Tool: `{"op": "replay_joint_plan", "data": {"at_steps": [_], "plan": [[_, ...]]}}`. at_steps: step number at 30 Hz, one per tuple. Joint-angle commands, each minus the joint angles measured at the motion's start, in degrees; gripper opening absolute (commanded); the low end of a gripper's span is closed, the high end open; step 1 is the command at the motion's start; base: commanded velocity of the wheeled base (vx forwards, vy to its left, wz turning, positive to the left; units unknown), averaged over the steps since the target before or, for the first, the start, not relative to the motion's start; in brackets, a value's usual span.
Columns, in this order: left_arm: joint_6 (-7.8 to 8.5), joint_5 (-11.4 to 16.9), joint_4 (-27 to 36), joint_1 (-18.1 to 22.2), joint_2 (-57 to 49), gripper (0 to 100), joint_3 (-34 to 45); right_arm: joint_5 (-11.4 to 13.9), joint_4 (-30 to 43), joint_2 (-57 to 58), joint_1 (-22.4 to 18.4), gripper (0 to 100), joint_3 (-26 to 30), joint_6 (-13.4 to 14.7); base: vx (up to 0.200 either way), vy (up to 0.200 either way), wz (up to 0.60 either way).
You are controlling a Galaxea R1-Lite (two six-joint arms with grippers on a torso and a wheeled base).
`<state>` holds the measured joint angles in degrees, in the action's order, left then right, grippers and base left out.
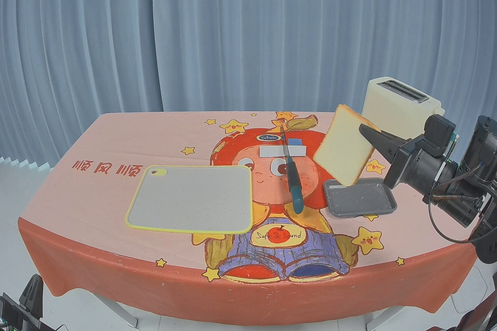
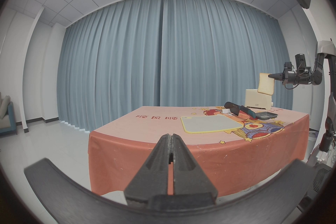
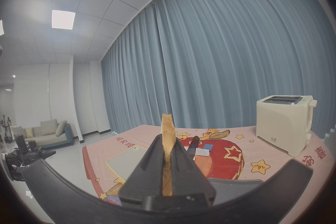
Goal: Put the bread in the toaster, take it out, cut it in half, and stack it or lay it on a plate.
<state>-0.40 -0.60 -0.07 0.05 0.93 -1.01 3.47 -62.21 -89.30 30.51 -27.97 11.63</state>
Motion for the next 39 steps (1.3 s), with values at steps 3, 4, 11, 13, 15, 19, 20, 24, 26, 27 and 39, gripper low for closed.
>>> {"op": "replay_joint_plan", "data": {"at_steps": [3, 4, 11, 13, 15, 19, 20, 24, 26, 27, 39], "plan": [[-0.04, -0.02, -0.01, 0.04, -0.93, 0, 1.01, 0.04, -0.02, -0.18, 0.07, 0, 0.1, -0.03, 0.0, 0.2, 0.0], [-0.04, -0.02, -0.01, 0.04, -0.93, 0, 1.01, 0.04, -0.02, -0.18, 0.16, 0, 0.1, -0.03, 0.0, 0.2, 0.0], [-0.13, -0.02, -0.01, 0.04, -0.93, 0, 1.01, 0.04, -0.02, -0.26, 0.6, 0, 0.19, -0.03, 0.0, 0.2, 0.0], [-0.13, -0.02, -0.01, 0.04, -0.93, 0, 1.01, 0.04, -0.02, -0.26, 1.04, 0, 0.54, 0.06, 0.0, 0.2, 0.0], [-0.13, -0.02, -0.01, 0.04, -0.93, 0, 1.01, 0.04, -0.02, -0.35, 1.39, 0, 0.72, 0.06, 0.0, 0.2, 0.0], [-0.04, -0.02, -0.01, 0.04, -0.93, 0, 1.01, -0.13, -0.02, -0.35, 2.36, 0, 0.63, 0.24, 0.0, 0.2, 0.0], [-0.04, -0.02, -0.01, 0.04, -0.93, 0, 1.01, -0.22, -0.02, -0.35, 2.45, 0, 0.72, 0.24, 0.0, 0.2, 0.0], [0.05, -0.02, -0.01, 0.04, -0.93, 0, 1.01, -0.13, 0.07, -0.44, 2.53, 0, 0.72, 0.41, 0.0, 0.2, 0.0], [0.05, -0.02, -0.01, 0.04, -0.93, 0, 1.01, -0.13, -0.02, -0.79, 2.8, 0, 0.81, 0.5, 0.0, 0.0, 0.0], [0.05, -0.02, -0.01, 0.04, -0.93, 0, 1.01, -0.13, -0.02, -1.06, 2.97, 0, 0.72, 0.5, 0.0, 0.0, 0.0], [0.05, -0.02, -0.01, 0.04, -0.93, 0, 1.01, -0.13, -0.19, -5.27, 3.85, 0, 0.19, 3.66, 0.0, 0.15, 0.0]]}}
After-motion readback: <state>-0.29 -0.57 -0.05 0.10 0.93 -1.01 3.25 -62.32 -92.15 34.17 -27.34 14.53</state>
